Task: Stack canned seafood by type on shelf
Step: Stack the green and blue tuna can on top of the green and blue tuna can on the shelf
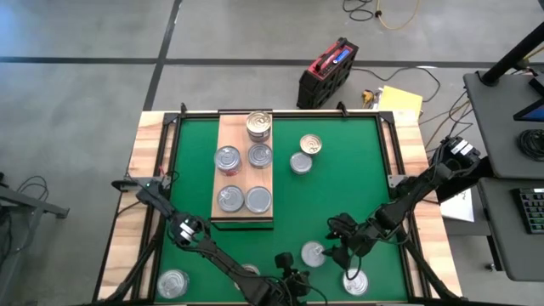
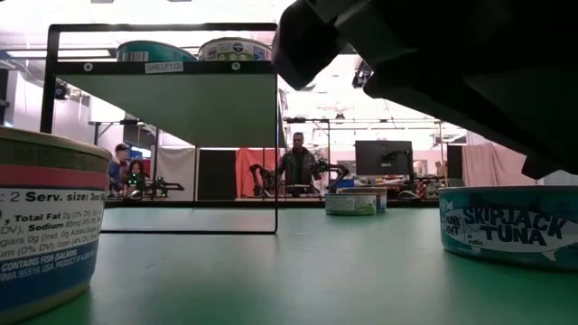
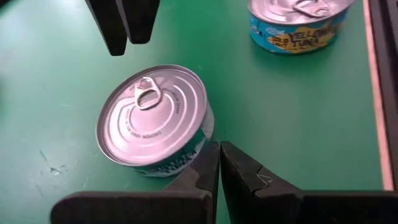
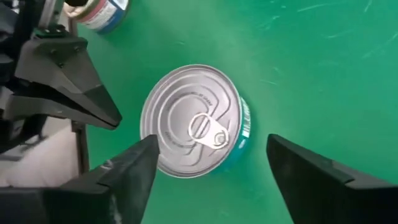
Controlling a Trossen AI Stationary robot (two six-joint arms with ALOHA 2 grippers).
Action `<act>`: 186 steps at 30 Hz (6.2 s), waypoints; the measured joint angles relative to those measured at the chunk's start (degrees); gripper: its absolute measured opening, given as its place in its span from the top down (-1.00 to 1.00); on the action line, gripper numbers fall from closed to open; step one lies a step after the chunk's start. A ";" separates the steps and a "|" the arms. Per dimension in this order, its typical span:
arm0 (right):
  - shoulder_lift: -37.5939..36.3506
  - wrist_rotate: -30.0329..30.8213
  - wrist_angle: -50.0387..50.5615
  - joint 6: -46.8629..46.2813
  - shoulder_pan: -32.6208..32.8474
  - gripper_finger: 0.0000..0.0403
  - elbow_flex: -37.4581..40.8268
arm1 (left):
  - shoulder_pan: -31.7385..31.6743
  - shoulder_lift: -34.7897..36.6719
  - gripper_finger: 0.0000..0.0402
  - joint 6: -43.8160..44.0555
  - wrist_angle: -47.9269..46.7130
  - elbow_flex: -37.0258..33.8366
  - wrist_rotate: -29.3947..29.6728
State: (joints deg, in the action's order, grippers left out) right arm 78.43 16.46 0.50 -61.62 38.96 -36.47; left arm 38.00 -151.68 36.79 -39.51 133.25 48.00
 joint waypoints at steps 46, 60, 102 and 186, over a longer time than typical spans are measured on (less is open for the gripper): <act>6.10 1.06 -5.54 0.83 -0.06 -0.68 0.63 | -1.37 -0.37 1.00 -4.09 -1.83 0.66 0.05; 6.12 1.08 -5.92 -0.08 -0.76 -0.70 0.63 | -1.40 -0.28 1.00 -6.61 -2.93 0.92 0.95; 6.12 -1.78 -6.00 -4.58 -0.76 -0.67 0.61 | 0.33 0.09 1.00 -4.00 -3.57 0.02 3.31; 5.20 -3.42 -7.56 -2.83 -0.87 -0.76 0.46 | 1.67 24.25 1.00 -24.57 42.05 -40.09 -8.09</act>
State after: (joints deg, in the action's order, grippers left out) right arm 83.64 13.04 -7.06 -64.45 38.09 -36.01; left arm 39.67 -127.43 12.23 2.55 93.16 39.91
